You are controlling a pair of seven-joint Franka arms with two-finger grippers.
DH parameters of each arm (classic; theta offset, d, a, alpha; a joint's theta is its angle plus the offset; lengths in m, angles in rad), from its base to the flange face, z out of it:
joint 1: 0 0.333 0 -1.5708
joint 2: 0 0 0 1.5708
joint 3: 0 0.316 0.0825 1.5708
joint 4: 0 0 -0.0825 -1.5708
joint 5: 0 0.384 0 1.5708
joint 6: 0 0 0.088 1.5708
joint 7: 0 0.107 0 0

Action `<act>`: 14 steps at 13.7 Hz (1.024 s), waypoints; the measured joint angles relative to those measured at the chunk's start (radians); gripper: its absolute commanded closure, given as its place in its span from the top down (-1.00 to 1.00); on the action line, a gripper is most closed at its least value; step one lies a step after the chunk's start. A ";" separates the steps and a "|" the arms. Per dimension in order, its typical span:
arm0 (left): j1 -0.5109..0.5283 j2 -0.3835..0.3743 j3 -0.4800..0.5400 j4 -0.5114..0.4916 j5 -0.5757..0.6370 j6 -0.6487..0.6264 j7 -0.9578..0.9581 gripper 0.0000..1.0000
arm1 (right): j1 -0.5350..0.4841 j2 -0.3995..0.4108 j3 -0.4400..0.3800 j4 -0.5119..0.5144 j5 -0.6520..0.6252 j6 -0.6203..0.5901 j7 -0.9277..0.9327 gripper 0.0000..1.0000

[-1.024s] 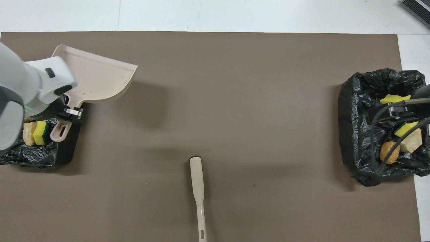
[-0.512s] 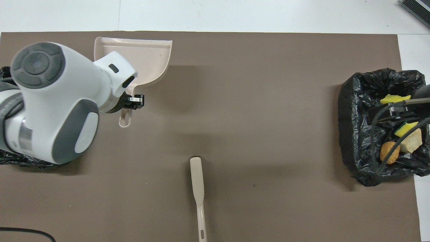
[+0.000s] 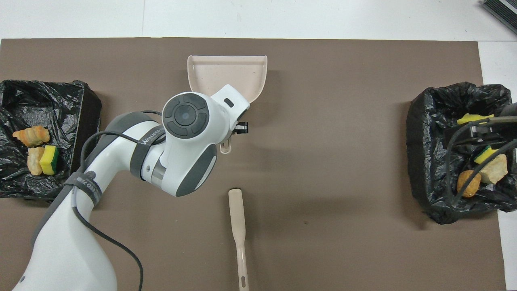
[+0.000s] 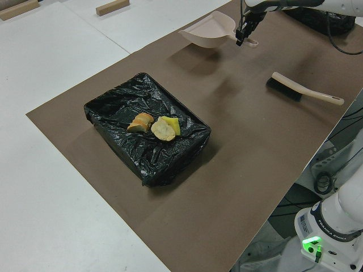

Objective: Sweep and dump trash in bin
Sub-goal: 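Lower the dustpan onto the table and release it with the left gripper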

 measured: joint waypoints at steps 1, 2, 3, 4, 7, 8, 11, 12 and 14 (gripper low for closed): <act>-0.015 0.001 0.000 0.000 0.000 0.002 0.001 -1.00 | 0.000 0.000 0.000 0.000 0.000 0.000 0.000 1.00; -0.027 0.001 -0.001 0.000 0.000 0.002 0.002 -1.00 | 0.000 0.000 0.000 0.000 0.000 0.000 0.000 1.00; -0.034 0.001 0.000 0.000 0.000 0.002 0.009 -1.00 | 0.000 0.000 0.000 0.000 0.000 0.000 0.000 1.00; -0.038 0.003 -0.001 -0.001 0.000 0.002 0.021 -1.00 | 0.001 0.000 0.000 0.000 0.000 0.000 0.000 1.00; -0.040 0.012 -0.001 -0.009 0.000 0.002 0.043 -1.00 | 0.001 0.000 0.000 0.000 0.000 0.000 0.000 1.00; -0.042 0.014 -0.002 -0.021 0.000 0.002 0.046 -1.00 | 0.001 0.000 0.000 0.000 0.000 0.000 0.000 1.00; -0.079 0.040 -0.003 -0.047 0.000 0.018 0.044 -1.00 | 0.001 0.000 0.001 0.000 0.000 0.000 0.000 1.00; -0.090 0.052 -0.003 -0.048 0.000 0.021 0.042 -1.00 | 0.001 0.000 0.001 0.000 0.000 0.000 0.000 1.00; -0.099 0.058 -0.002 -0.047 0.000 0.030 0.036 0.98 | 0.001 0.000 0.001 0.000 0.000 0.000 0.000 1.00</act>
